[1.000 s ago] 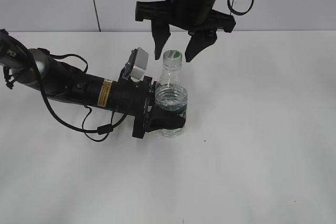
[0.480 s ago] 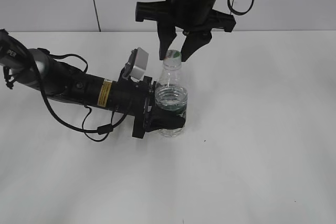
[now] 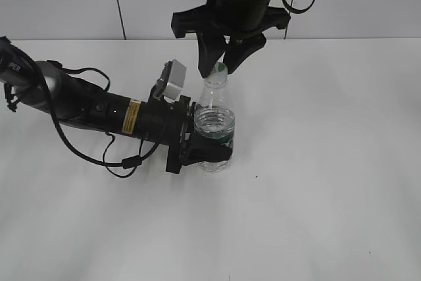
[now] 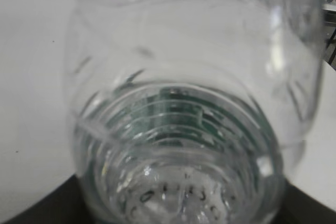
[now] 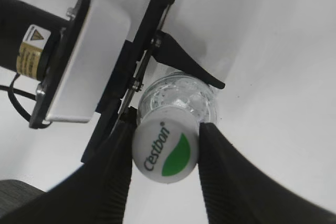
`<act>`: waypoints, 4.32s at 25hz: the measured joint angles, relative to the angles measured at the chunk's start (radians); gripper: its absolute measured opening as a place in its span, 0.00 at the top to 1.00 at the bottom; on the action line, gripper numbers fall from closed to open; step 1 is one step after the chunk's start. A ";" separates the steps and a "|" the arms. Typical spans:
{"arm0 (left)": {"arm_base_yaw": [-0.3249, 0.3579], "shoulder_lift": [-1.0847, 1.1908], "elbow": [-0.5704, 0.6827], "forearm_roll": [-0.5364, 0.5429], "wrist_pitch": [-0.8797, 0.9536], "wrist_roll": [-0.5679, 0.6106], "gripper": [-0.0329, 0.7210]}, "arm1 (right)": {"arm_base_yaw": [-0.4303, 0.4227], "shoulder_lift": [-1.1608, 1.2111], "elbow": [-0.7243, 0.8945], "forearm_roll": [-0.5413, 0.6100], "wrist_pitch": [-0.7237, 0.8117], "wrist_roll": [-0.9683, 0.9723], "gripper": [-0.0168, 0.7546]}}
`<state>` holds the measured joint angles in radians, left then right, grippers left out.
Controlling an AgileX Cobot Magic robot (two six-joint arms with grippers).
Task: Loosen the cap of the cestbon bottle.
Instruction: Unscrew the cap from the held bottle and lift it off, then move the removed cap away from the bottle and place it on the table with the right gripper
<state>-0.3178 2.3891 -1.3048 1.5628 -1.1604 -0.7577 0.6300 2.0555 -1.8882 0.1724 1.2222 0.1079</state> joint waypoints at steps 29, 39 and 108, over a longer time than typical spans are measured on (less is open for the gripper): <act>0.000 0.000 0.000 0.006 -0.001 -0.013 0.42 | 0.000 -0.003 -0.008 -0.025 -0.001 -1.124 0.60; 0.000 0.000 0.000 0.007 -0.001 -0.014 0.42 | 0.000 -0.023 -0.005 -0.029 0.002 -1.155 0.60; 0.000 0.000 0.000 0.017 -0.003 -0.004 0.42 | -0.511 -0.024 0.689 0.023 -0.627 -0.290 0.60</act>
<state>-0.3178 2.3891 -1.3048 1.5797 -1.1635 -0.7616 0.1192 2.0317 -1.1993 0.1953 0.5951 -0.1825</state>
